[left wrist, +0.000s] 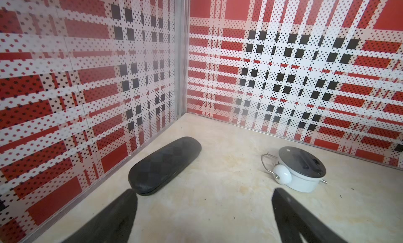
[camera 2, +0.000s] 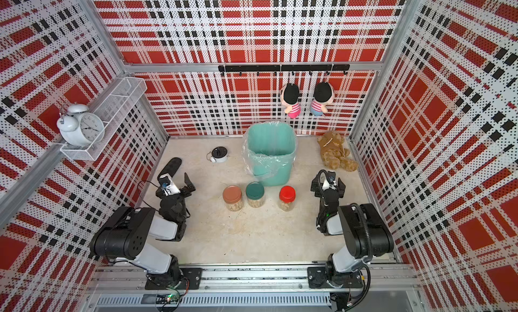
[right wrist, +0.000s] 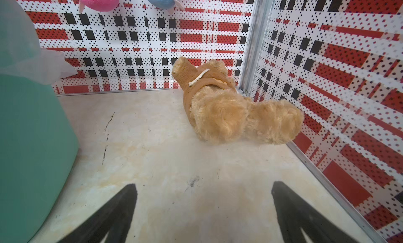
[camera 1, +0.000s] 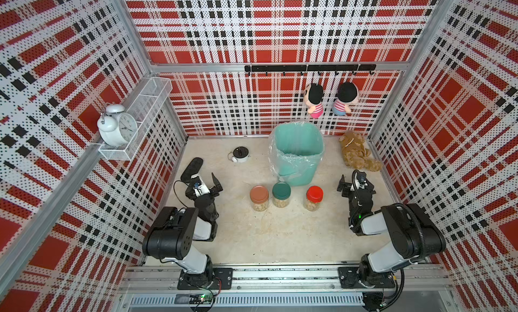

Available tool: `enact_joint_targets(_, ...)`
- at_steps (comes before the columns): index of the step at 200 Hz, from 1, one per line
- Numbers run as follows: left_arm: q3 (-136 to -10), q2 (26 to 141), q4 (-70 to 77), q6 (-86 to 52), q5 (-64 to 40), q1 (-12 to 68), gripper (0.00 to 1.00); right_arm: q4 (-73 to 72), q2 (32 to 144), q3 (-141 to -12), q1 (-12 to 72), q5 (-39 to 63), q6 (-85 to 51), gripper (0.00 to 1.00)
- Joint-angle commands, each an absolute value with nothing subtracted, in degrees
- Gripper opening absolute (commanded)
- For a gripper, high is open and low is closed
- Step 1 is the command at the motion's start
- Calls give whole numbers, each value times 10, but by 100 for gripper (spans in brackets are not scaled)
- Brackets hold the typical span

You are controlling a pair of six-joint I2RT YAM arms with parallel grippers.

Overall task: Empty moldy peanuts from jars
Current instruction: Pick up the jar from the center of the board.

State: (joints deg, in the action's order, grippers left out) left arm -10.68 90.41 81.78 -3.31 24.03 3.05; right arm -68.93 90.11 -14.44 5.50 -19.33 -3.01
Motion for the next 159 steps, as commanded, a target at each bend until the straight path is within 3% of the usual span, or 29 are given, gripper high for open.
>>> enact_joint_targets(1,-112,907,828,-27,243,35,98,-707,905,-150,60,-197,-25,100)
enact_joint_targets(159,-113,907,824,-31,234,28,98,-678,902,-161,40,-172,-43,100)
